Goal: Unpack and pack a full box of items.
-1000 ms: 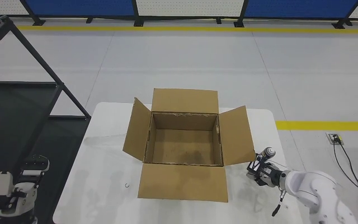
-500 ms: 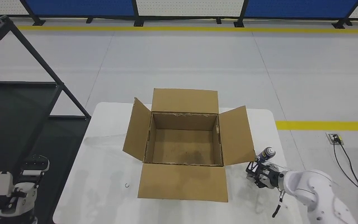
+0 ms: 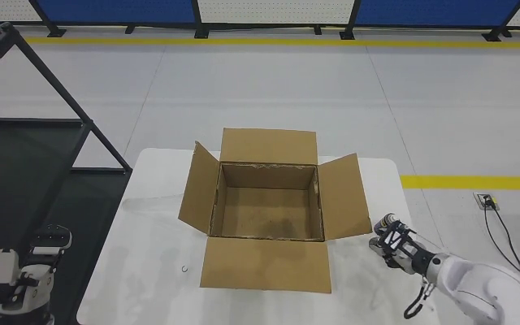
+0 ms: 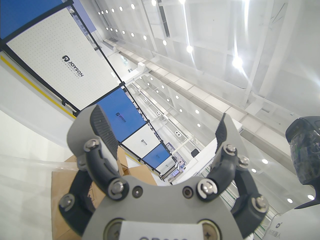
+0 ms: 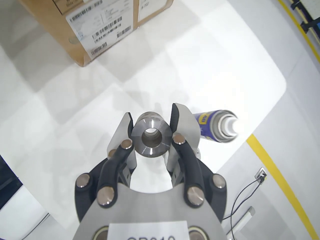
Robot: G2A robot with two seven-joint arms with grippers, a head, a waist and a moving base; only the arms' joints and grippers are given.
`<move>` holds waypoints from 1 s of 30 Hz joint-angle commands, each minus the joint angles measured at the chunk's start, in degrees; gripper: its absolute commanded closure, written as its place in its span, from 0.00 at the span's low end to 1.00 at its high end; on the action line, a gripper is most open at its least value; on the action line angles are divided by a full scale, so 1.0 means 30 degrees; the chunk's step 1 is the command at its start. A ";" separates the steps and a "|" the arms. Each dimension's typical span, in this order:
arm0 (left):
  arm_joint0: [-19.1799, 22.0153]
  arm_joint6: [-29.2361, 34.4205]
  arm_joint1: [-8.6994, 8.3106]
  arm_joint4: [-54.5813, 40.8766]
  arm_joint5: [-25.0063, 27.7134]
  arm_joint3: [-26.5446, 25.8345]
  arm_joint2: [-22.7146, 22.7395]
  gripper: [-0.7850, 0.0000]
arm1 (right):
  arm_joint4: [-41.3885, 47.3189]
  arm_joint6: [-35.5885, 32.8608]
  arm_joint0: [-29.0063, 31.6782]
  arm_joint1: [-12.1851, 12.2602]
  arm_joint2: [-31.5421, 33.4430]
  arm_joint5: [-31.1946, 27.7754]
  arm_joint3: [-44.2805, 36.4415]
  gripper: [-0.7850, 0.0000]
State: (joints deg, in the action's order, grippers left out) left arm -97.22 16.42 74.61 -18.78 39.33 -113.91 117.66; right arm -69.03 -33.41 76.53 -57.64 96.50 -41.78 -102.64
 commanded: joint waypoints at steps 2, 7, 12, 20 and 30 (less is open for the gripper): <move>0.0000 0.0000 0.0000 0.0000 0.0000 0.0000 0.0000 0.00 | 0.0799 0.0719 0.1596 0.0040 0.1401 0.0723 -0.2250 1.00; 0.0000 0.0000 0.0000 0.0000 0.0000 0.0000 0.0000 0.00 | 0.2238 0.3085 0.3832 0.0043 0.3650 0.0656 -0.4939 1.00; 0.0000 0.0000 0.0000 0.0000 0.0000 0.0000 0.0000 0.00 | 0.4059 0.4689 0.5285 -0.0005 0.5512 0.0560 -0.6955 1.00; 0.0000 0.0000 0.0000 0.0000 0.0000 0.0000 0.0000 0.00 | 0.6008 0.3911 0.4356 0.0120 0.4493 0.0979 -0.9097 1.00; 0.0000 0.0000 0.0000 0.0000 0.0000 0.0000 0.0000 0.00 | 0.5910 -0.1104 -0.2242 0.0257 -0.2196 0.4219 -0.8889 1.00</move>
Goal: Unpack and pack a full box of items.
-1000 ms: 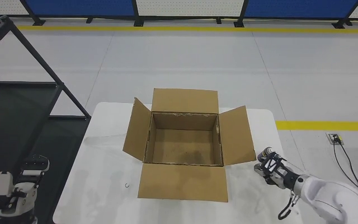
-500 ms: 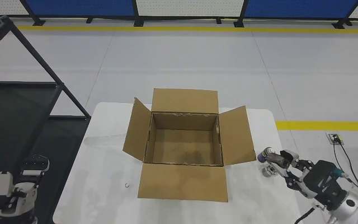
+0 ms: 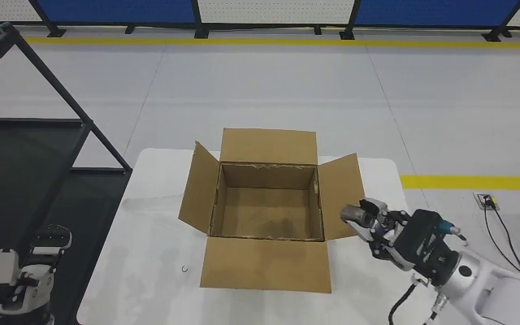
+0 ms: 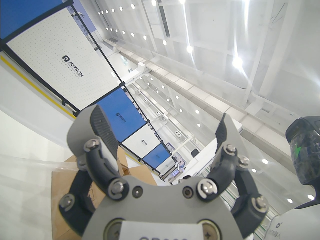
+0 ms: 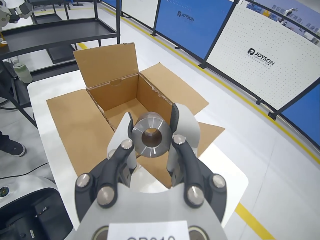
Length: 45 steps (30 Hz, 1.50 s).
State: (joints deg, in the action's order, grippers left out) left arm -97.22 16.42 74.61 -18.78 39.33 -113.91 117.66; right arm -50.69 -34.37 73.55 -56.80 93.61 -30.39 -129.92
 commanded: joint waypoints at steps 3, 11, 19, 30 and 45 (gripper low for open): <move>0.0000 0.0000 0.0000 0.0000 0.0000 0.0000 0.0000 0.00 | -0.0576 -0.2035 -0.3846 -0.0181 -0.4076 0.1104 0.0996 1.00; 0.0000 0.0000 0.0000 0.0000 0.0000 0.0000 0.0000 0.00 | -0.1640 -0.4477 -1.0429 -0.1245 -1.1019 0.3743 0.4293 1.00; 0.0000 0.0000 0.0000 0.0000 0.0000 0.0000 0.0000 0.00 | -0.2064 -0.5289 -1.5911 -0.3206 -1.6802 0.6933 0.9184 1.00; 0.0000 0.0000 0.0000 0.0000 0.0000 0.0000 0.0000 0.00 | -0.1388 -0.5559 -1.7490 -0.4025 -1.8269 0.7546 1.1376 1.00; 0.0000 0.0000 0.0000 0.0000 0.0000 0.0000 0.0000 0.00 | -0.0985 -0.4155 -1.7873 -0.4841 -1.9570 0.6565 1.4256 1.00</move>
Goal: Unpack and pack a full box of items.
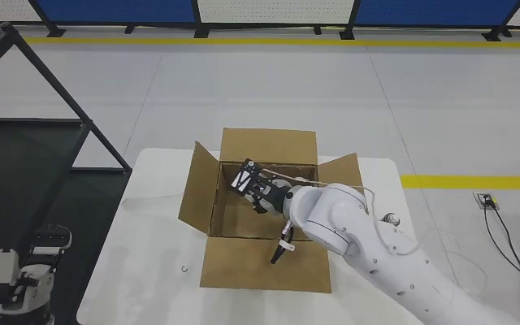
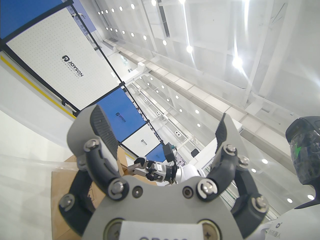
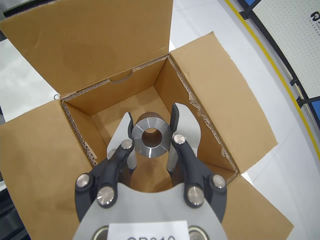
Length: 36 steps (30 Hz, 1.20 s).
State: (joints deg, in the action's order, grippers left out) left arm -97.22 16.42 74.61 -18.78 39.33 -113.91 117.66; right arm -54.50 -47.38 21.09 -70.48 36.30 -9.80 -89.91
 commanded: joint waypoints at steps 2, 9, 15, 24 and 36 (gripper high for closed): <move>0.0000 0.0000 0.0000 0.0000 0.0000 0.0000 0.0000 0.00 | 0.0742 0.0314 -0.1064 -0.0825 -0.1242 -0.0638 0.2505 1.00; 0.0000 0.0000 0.0000 0.0000 0.0000 0.0000 0.0000 0.00 | 0.2084 0.1449 -0.2862 -0.2906 -0.3379 -0.1226 0.8314 1.00; 0.0000 0.0000 0.0000 0.0000 0.0000 0.0000 0.0000 0.00 | 0.2902 0.2826 -0.3482 -0.4580 -0.4423 -0.1663 1.2697 1.00; 0.0000 0.0000 0.0000 0.0000 0.0000 0.0000 0.0000 0.00 | 0.3367 0.5258 -0.3561 -0.6402 -0.4861 -0.1707 1.7159 1.00; 0.0000 0.0000 0.0000 0.0000 0.0000 0.0000 0.0000 0.00 | 0.2590 0.4940 -0.3984 -0.8007 -0.5182 -0.1553 1.9993 1.00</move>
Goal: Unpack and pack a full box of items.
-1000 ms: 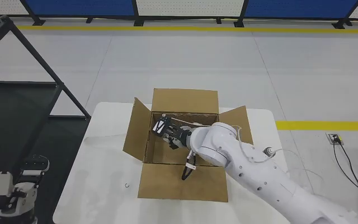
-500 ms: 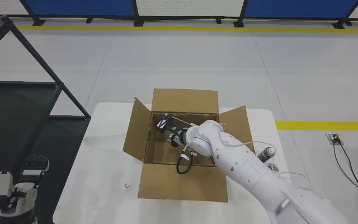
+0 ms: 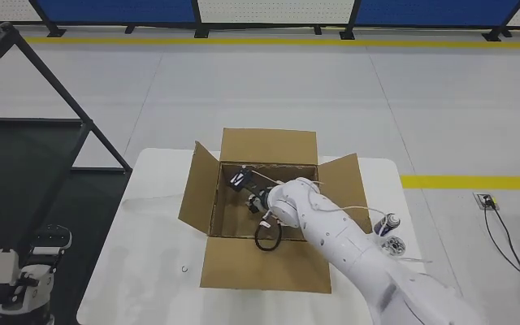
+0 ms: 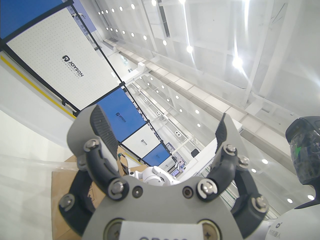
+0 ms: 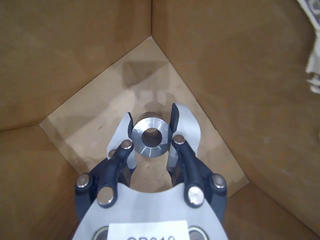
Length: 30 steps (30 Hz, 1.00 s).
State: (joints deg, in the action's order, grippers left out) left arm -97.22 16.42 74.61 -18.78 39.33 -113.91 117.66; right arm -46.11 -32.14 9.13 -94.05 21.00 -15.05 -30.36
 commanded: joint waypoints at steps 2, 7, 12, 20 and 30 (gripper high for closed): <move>0.0000 0.0000 0.0000 0.0000 0.0000 0.0000 0.0000 0.00 | -0.0332 -0.0148 0.0009 -0.0376 -0.0118 0.0154 0.0447 1.00; 0.0000 0.0000 0.0000 0.0000 0.0000 0.0000 0.0000 0.00 | -0.0623 0.0022 -0.0008 -0.0882 -0.0129 0.0068 0.1338 1.00; 0.0000 0.0000 0.0000 0.0000 0.0000 0.0000 0.0000 0.00 | -0.0804 0.0159 -0.0078 -0.1290 -0.0047 -0.0190 0.2169 1.00; 0.0000 0.0000 0.0000 0.0000 0.0000 0.0000 0.0000 0.00 | -0.0924 0.0579 -0.0144 -0.1709 0.0231 -0.0533 0.3152 0.00; 0.0000 0.0000 0.0000 0.0000 0.0000 0.0000 0.0000 0.00 | -0.1225 0.2049 -0.0388 -0.1763 0.0818 -0.0970 0.3660 0.00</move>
State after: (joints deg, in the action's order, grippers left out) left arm -97.22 16.42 74.61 -18.78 39.33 -113.91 117.66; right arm -49.66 -26.71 8.09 -99.50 23.19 -17.52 -19.39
